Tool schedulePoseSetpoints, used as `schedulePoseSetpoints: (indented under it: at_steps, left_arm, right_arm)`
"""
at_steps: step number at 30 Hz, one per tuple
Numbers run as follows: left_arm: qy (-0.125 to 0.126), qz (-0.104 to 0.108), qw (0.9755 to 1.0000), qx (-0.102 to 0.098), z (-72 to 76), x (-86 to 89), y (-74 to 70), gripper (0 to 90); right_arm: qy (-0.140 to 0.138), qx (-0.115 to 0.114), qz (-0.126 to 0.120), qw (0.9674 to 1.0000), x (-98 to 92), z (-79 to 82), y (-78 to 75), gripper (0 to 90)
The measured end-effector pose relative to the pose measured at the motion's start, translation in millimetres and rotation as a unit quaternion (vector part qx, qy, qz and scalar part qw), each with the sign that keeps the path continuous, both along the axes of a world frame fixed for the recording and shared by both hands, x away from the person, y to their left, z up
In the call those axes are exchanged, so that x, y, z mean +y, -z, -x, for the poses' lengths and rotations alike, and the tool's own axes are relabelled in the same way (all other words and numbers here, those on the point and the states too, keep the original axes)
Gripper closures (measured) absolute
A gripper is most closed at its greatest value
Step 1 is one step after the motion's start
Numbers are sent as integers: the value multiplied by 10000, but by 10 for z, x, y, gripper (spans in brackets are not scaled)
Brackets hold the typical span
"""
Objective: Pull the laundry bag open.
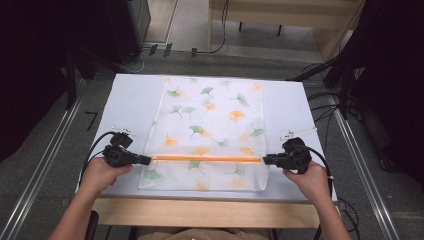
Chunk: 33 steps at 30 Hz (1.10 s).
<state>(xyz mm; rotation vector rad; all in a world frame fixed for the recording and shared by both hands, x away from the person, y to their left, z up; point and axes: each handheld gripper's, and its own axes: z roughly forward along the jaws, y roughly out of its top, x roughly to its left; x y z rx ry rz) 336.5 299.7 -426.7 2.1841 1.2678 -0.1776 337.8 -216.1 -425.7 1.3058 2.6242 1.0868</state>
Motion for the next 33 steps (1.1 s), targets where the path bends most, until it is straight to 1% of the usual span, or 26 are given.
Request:
schedulePoseSetpoints:
  at_steps: [3, 5, 6, 7, 9, 12, 13, 15, 16, 17, 19, 20, 22, 23, 28, 31, 33]
  left_arm:
    - [-26, 5, 10000, -16, 2, 3, 2, 900]
    - [-34, 36, 10000, 19, 3, 13, 4, 900]
    - [-37, -9, 10000, 14, 2, 21, 6, 900]
    - [-29, -7, 10000, 25, 1, 33, 12, 900]
    - [-94, 0, 10000, 32, 6, 48, 14, 900]
    - [-159, -6, 9999, 55, 17, 114, 17, 900]
    - [-162, -46, 9998, 53, 18, 135, 17, 900]
    - [-249, -90, 9996, 59, 26, 193, 22, 900]
    - [-278, -177, 9994, 58, 29, 228, 24, 900]
    - [-315, -218, 9992, 84, 33, 261, 31, 900]
    - [-372, -205, 9990, 114, 40, 316, 39, 900]
    - [-402, -160, 9990, 95, 48, 342, 38, 900]
    - [-446, -132, 9989, 78, 56, 345, 32, 900]
    - [-442, -138, 9989, 87, 59, 347, 31, 900]
    - [-430, -144, 9989, 91, 65, 349, 35, 900]
    - [-428, -128, 9990, 91, 67, 346, 37, 900]
    - [-404, -156, 9990, 82, 70, 337, 40, 900]
  right_arm:
    - [1, 0, -4, 10000, -1, -1, -3, 845]
    - [-3, 1, -2, 10000, -2, -3, -2, 845]
    - [-9, -2, -1, 10000, -1, -4, -2, 845]
    - [-6, -5, 2, 10000, -1, -6, -3, 845]
    - [1, 5, -2, 10000, -1, -9, -3, 845]
    - [-7, 5, 1, 10000, -2, -18, -1, 845]
    - [7, 16, 5, 10000, -1, -20, 0, 844]
    - [-5, 3, 19, 10000, 1, -27, 2, 844]
    - [3, 5, 28, 10000, 5, -30, 3, 845]
    - [9, 25, 36, 10000, 7, -32, 2, 845]
    - [10, 52, 52, 10000, 12, -37, 1, 845]
    - [-15, 19, 33, 10000, 14, -43, 5, 845]
    - [-32, 39, 39, 10000, 35, -44, 0, 845]
    - [-50, 7, 63, 10000, 42, -49, 5, 845]
    - [-15, 62, 51, 10000, 45, -55, 2, 845]
    - [-19, 66, 70, 10000, 46, -57, 4, 845]
    - [-22, 45, 62, 10000, 42, -61, 8, 845]
